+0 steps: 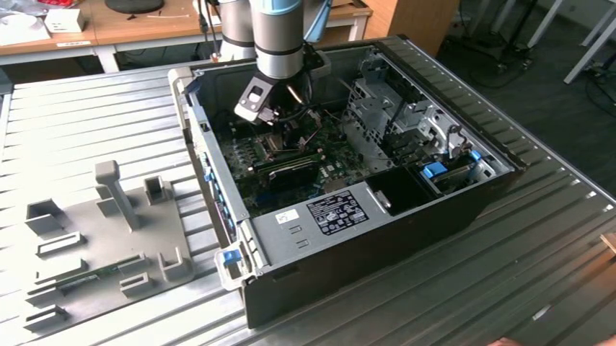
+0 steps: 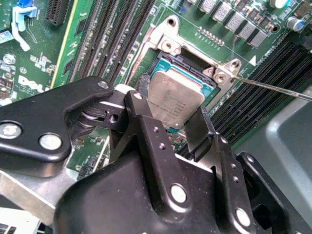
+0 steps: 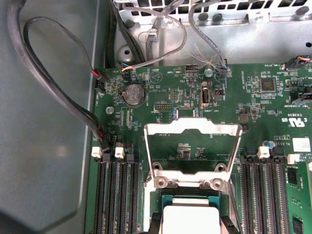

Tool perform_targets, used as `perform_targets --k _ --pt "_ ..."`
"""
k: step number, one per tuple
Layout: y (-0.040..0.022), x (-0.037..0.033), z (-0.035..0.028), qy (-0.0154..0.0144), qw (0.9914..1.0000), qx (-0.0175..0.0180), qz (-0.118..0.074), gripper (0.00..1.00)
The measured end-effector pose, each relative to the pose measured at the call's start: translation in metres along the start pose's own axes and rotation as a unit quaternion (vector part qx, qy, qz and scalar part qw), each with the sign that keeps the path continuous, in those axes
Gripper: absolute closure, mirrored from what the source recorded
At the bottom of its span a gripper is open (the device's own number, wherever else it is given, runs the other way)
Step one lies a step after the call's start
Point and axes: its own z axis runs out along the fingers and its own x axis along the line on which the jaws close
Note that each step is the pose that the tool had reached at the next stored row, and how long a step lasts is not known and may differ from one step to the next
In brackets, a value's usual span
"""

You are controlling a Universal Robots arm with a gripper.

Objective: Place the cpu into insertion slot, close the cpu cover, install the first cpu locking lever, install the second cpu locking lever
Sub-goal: 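Place the cpu into insertion slot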

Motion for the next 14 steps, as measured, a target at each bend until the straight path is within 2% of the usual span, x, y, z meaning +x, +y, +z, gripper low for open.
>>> perform_targets --k 14 --pt "0.0 0.0001 0.0026 0.0001 1.0 0.0 0.0 0.46"
